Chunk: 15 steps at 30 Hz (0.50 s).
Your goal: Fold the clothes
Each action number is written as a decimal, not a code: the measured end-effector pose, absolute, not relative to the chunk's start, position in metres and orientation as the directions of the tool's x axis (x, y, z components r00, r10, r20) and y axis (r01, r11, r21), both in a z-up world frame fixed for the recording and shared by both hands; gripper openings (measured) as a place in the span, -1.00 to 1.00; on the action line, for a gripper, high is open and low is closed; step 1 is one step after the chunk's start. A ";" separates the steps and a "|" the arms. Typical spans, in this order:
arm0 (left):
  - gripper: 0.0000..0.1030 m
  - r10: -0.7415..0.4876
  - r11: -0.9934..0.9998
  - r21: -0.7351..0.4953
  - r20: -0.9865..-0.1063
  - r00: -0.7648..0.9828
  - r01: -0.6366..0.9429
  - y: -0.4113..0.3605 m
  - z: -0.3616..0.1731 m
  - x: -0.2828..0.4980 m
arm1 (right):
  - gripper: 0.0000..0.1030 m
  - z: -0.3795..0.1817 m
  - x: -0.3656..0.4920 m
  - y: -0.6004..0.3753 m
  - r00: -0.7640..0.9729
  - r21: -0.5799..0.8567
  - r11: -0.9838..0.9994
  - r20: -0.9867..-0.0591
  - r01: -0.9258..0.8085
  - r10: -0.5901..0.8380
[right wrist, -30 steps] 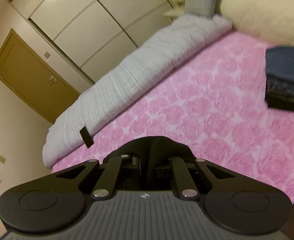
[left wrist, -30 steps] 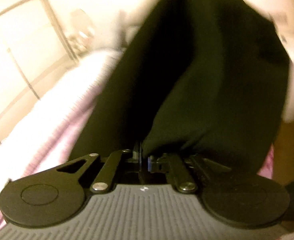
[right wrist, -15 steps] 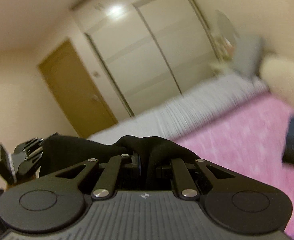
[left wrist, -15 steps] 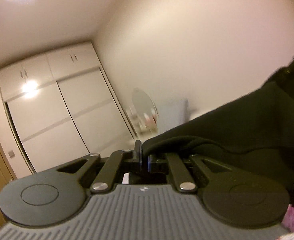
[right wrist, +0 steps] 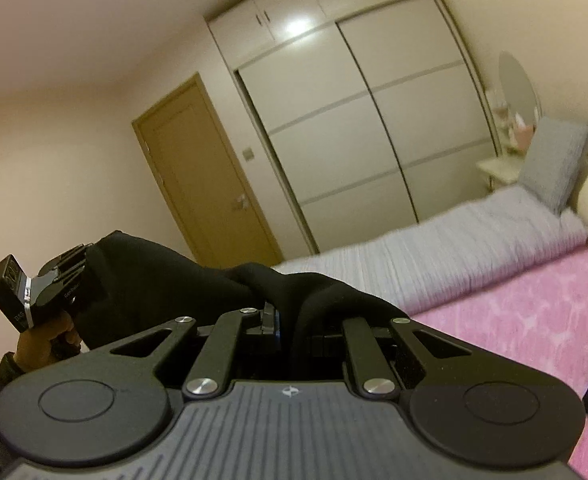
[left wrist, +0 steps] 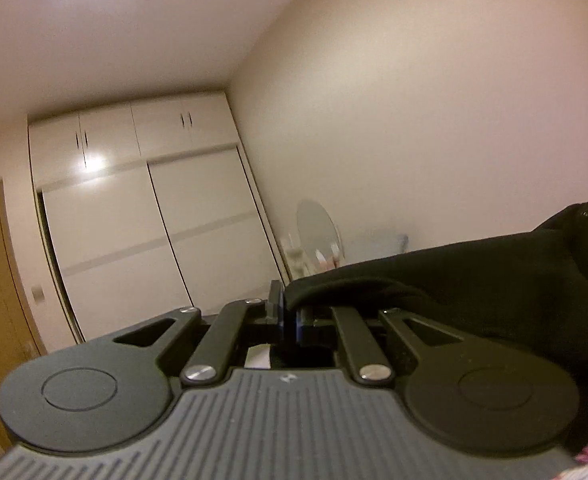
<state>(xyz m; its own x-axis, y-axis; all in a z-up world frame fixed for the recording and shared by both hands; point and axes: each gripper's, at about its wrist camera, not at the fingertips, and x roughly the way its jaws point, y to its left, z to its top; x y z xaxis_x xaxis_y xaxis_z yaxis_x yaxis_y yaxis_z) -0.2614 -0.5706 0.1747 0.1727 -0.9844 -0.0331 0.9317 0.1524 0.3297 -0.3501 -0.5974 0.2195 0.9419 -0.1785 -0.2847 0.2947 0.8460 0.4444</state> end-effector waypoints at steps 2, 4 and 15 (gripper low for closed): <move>-0.90 -0.983 0.137 0.336 -0.070 0.170 0.932 -0.559 0.163 -0.269 | -0.78 0.207 -0.356 -0.585 0.935 0.455 0.835 -0.304 0.309 -0.180; -0.90 -0.982 0.122 0.339 -0.096 0.163 0.933 -0.545 0.158 -0.272 | -0.78 0.197 -0.368 -0.572 0.931 0.463 0.826 -0.315 0.321 -0.185; -0.84 -0.990 0.130 0.352 -0.002 0.140 0.927 -0.562 0.228 -0.267 | -0.78 0.239 -0.399 -0.549 0.964 0.438 0.864 -0.199 0.249 -0.177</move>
